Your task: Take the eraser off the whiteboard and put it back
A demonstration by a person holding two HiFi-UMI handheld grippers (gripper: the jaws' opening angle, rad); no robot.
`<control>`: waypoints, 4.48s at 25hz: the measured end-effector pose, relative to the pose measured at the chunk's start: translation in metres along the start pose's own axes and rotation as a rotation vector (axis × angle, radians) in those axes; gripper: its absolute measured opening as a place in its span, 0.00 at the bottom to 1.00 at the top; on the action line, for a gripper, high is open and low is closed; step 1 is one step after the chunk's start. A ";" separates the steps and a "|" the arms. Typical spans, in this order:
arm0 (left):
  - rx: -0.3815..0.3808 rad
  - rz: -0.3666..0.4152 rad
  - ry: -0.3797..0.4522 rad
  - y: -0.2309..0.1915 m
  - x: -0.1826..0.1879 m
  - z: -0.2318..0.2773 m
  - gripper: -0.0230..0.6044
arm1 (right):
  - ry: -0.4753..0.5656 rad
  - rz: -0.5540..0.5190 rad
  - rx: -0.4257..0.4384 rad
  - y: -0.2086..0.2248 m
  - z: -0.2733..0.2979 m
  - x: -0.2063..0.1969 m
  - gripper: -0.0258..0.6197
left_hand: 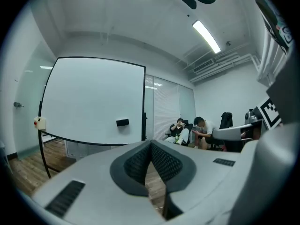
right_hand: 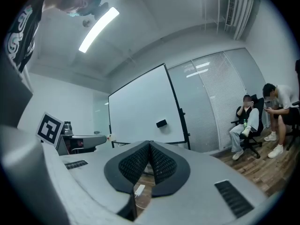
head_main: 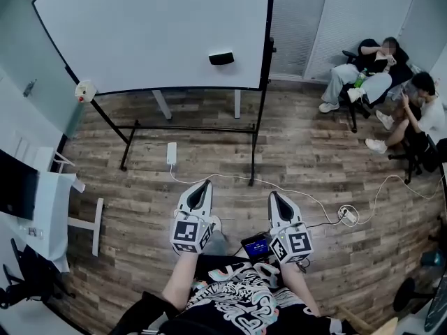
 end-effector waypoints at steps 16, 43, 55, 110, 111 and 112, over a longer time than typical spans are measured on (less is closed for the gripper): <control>0.007 0.009 0.002 -0.056 -0.002 0.061 0.08 | -0.036 0.022 0.027 0.006 0.081 -0.007 0.06; -0.027 0.097 -0.024 -0.286 0.028 0.220 0.08 | -0.086 -0.021 -0.051 -0.029 0.360 -0.005 0.06; 0.011 0.138 -0.016 -0.309 0.028 0.233 0.08 | -0.055 -0.025 -0.099 -0.028 0.376 0.010 0.06; 0.112 1.075 -0.269 -0.362 0.014 0.414 0.61 | -0.196 0.037 0.062 0.024 0.528 -0.018 0.06; 0.123 1.093 -0.272 -0.363 0.014 0.415 0.64 | -0.199 0.037 0.060 0.025 0.528 -0.018 0.06; 0.132 1.109 -0.276 -0.364 0.014 0.416 0.66 | -0.202 0.039 0.058 0.027 0.528 -0.018 0.06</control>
Point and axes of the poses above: the fingertips, and each gripper's own axes: z forward along the fingers, y to its right, x out of its top, the point moved 5 cm from there along -z, backward along the fingers, and after that the axes turned 15 degrees about -x, right-handed, at the moved point
